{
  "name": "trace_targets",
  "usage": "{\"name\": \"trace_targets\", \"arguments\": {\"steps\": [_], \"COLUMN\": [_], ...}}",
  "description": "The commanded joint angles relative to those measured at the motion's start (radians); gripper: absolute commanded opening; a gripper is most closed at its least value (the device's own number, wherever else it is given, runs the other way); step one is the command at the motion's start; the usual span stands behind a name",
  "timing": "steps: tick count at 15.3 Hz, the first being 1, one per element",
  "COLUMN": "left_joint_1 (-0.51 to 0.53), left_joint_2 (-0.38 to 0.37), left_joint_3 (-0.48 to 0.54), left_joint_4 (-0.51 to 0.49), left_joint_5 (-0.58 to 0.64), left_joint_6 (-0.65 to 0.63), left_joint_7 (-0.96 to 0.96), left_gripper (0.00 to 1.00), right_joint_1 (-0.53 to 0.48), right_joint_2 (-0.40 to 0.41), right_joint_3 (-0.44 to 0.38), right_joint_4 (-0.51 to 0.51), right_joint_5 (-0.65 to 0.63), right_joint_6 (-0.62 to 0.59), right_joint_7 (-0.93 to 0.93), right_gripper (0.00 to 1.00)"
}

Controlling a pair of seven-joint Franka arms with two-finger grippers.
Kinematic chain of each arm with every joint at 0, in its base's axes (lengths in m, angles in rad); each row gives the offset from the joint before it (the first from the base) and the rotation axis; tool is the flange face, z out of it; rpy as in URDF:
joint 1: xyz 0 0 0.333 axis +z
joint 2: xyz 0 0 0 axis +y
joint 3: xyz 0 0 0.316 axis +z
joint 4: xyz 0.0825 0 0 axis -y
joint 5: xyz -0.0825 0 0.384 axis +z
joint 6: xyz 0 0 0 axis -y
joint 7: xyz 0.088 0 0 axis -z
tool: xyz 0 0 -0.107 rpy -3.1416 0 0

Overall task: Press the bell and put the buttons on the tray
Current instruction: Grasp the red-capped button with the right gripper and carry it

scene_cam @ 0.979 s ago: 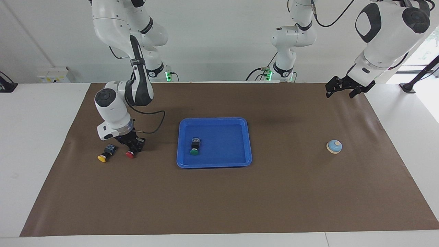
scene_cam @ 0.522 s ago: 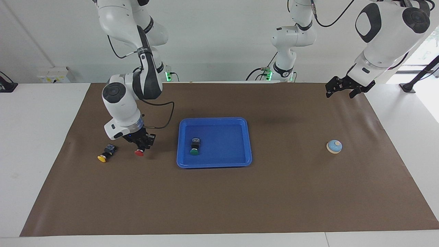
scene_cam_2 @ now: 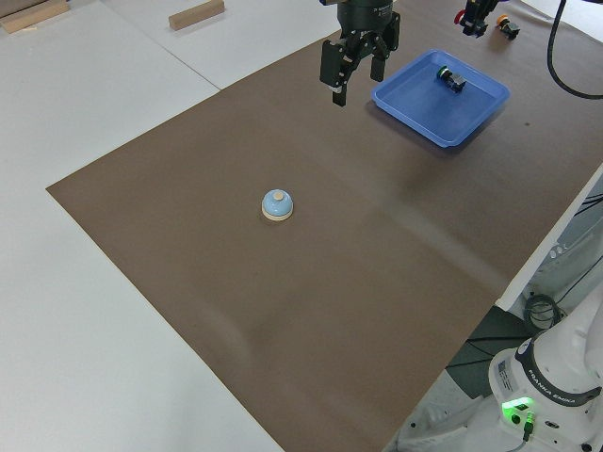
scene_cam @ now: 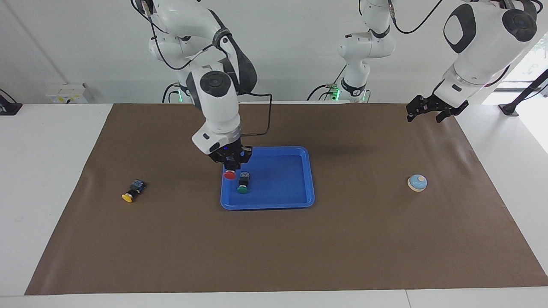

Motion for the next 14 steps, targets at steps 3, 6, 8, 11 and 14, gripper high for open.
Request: {"name": "trace_targets", "arguments": {"steps": [3,6,8,11,14], "left_joint_1": [-0.003,-0.003,-0.003,-0.003,-0.003], "left_joint_2": [-0.013,-0.013,-0.013,-0.013,-0.013], "left_joint_3": [0.002,0.002,0.002,0.002,0.002], "left_joint_4": [-0.007,-0.007,-0.007,-0.007,-0.007], "left_joint_5": [0.019,0.02,0.02,0.019,0.019], "left_joint_6": [0.002,0.002,0.002,0.002,0.002], "left_joint_7": [-0.003,-0.003,-0.003,-0.003,-0.003], "left_gripper": [1.0,1.0,1.0,1.0,1.0], "right_joint_1": [0.088,0.103,0.105,0.119,0.112], "right_joint_2": [0.085,0.099,0.1,0.097,0.096], "right_joint_3": [-0.005,-0.005,-0.005,-0.005,-0.005], "right_joint_4": [-0.011,-0.095,-0.145,-0.196,-0.195], "right_joint_5": [0.01,0.01,0.01,0.024,0.045], "right_joint_6": [0.112,0.243,0.31,0.367,0.352], "right_joint_7": [0.083,0.095,0.095,0.101,0.143], "right_gripper": [0.0,0.0,0.0,0.0,0.46]}}
